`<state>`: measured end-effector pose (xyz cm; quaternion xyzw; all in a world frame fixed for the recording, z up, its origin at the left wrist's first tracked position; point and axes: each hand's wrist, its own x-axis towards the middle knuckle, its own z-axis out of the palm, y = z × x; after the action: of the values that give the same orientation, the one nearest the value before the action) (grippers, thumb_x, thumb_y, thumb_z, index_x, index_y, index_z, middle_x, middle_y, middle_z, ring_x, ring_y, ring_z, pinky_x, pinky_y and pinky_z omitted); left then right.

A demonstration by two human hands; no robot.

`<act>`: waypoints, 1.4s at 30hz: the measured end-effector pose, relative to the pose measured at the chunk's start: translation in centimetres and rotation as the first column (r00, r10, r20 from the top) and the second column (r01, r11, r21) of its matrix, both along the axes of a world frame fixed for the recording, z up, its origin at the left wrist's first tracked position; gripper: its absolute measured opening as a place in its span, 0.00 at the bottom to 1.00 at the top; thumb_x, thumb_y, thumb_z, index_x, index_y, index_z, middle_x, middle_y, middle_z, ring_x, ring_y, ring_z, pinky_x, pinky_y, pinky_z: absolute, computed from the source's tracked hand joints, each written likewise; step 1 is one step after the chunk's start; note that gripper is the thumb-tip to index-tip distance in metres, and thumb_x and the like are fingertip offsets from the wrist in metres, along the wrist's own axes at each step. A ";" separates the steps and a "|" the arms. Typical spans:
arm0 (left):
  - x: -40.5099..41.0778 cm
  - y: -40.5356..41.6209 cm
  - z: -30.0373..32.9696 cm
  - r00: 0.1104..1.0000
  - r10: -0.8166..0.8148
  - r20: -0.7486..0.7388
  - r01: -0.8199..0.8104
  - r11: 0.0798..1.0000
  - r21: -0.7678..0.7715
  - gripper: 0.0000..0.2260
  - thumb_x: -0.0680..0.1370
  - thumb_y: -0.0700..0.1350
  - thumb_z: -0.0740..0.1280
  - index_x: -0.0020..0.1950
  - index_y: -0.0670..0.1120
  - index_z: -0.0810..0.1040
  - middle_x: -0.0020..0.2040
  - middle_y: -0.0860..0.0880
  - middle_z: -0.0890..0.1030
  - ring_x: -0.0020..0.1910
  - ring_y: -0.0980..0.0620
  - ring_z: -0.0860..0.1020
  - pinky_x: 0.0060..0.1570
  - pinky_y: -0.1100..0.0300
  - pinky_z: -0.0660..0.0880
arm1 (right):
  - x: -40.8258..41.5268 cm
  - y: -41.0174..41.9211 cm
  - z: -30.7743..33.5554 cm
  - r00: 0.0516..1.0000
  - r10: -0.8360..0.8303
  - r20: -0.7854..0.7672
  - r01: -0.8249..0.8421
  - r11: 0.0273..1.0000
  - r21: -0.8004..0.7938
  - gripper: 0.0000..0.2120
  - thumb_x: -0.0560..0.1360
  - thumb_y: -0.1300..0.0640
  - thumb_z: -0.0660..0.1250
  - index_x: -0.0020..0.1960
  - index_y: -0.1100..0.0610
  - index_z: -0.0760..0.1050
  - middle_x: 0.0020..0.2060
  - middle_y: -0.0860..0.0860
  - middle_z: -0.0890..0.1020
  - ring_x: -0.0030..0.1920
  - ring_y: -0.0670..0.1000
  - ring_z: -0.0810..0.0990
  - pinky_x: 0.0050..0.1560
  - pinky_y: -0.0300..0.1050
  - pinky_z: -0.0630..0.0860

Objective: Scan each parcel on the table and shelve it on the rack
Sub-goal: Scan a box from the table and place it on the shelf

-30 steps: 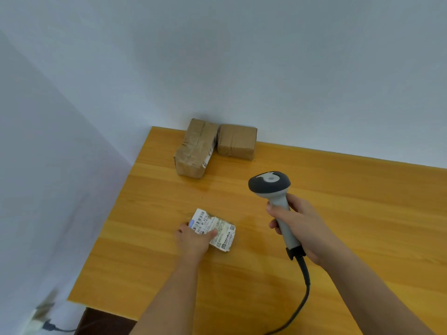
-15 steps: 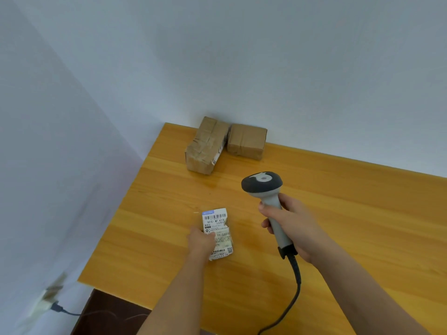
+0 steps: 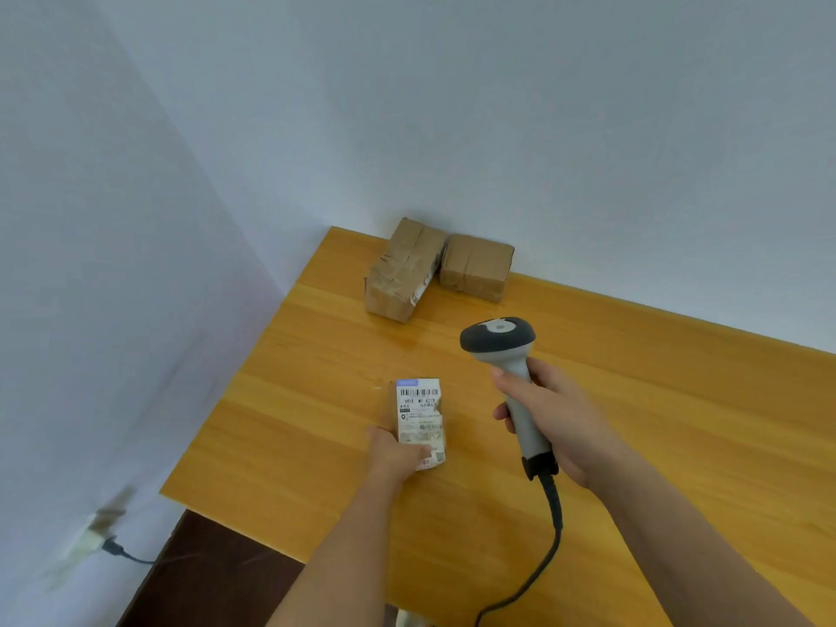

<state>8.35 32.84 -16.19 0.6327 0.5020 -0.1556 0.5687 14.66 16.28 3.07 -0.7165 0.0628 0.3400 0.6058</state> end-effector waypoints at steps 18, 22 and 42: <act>7.1 2.2 14.0 0.859 0.204 0.470 -0.173 0.979 -0.110 0.14 0.80 0.38 0.66 0.64 0.41 0.70 0.58 0.44 0.81 0.51 0.49 0.81 0.41 0.59 0.78 | -0.6 -1.6 12.9 0.993 0.073 0.094 -0.104 0.918 0.383 0.14 0.79 0.52 0.64 0.56 0.62 0.77 0.40 0.57 0.78 0.33 0.50 0.75 0.39 0.47 0.75; 7.4 1.7 14.9 0.868 0.206 0.452 -0.181 0.979 -0.098 0.15 0.80 0.38 0.67 0.65 0.41 0.68 0.59 0.44 0.80 0.51 0.50 0.80 0.41 0.58 0.78 | -1.2 -2.9 13.8 0.993 0.059 0.106 -0.097 0.909 0.406 0.21 0.70 0.47 0.67 0.55 0.63 0.77 0.40 0.55 0.78 0.33 0.49 0.76 0.37 0.45 0.76; 1.6 -3.2 17.5 0.730 0.472 0.494 -0.273 0.865 -0.422 0.15 0.80 0.36 0.65 0.66 0.42 0.72 0.60 0.42 0.81 0.55 0.45 0.80 0.47 0.53 0.78 | -3.5 -7.6 11.5 0.991 0.052 0.122 -0.095 0.919 0.383 0.22 0.69 0.48 0.72 0.58 0.59 0.77 0.46 0.58 0.81 0.32 0.47 0.75 0.36 0.43 0.75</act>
<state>9.93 29.69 1.29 0.4325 0.3891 0.0849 0.8089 11.14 8.67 14.59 -0.6020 -0.0660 0.3286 0.7247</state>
